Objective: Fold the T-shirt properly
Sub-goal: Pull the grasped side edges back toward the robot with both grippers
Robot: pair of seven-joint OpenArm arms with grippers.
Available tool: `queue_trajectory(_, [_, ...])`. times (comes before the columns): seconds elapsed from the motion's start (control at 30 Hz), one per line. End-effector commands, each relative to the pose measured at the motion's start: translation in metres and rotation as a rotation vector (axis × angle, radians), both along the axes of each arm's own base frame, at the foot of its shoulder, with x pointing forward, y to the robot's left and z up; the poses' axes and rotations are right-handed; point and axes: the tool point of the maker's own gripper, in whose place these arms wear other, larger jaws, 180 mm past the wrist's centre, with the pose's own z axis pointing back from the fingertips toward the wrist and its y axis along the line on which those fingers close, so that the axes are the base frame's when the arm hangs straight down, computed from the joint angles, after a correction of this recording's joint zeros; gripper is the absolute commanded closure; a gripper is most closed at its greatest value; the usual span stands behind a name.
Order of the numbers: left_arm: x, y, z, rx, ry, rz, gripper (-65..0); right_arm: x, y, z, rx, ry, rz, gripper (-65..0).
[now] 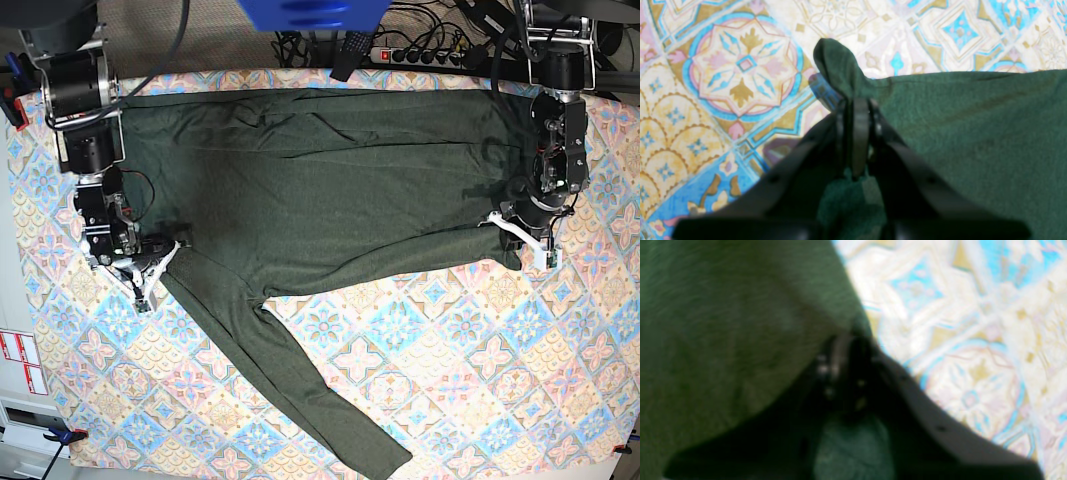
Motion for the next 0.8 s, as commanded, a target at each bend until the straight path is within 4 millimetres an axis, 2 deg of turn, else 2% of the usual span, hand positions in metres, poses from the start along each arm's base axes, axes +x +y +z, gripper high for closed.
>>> queue_trajectory(0.0, [0.012,0.008,0.017,0.017,-0.056,0.000,0.0,0.003,-0.001,0.004,0.003,0.000,0.013,-1.3])
queue_trajectory(0.17, [0.013,0.008,0.018,0.019,-0.059,-0.001,0.0,0.005,-0.015,0.015,0.042,-0.054,-0.059,-1.1])
queue_trajectory(0.23, [0.016,0.013,0.027,0.039,-0.075,-0.010,0.0,0.008,-0.019,0.029,0.058,-0.109,-0.086,-1.1])
queue_trajectory(0.33, [0.010,0.013,0.026,0.045,-0.070,-0.016,0.0,0.005,-0.022,0.047,0.068,-0.180,-0.098,-1.1])
queue_trajectory(0.4, [0.010,0.012,0.029,0.048,-0.079,-0.023,0.0,-0.002,-0.022,0.052,0.065,-0.195,-0.094,-1.1])
queue_trajectory(0.53, [0.005,0.011,0.035,0.064,-0.087,-0.044,0.0,-0.011,-0.011,0.067,0.048,-0.207,-0.053,-1.1])
queue_trajectory(0.77, [-0.010,0.004,0.048,0.098,-0.105,-0.098,0.0,-0.043,0.014,0.081,0.045,-0.246,0.029,-1.1])
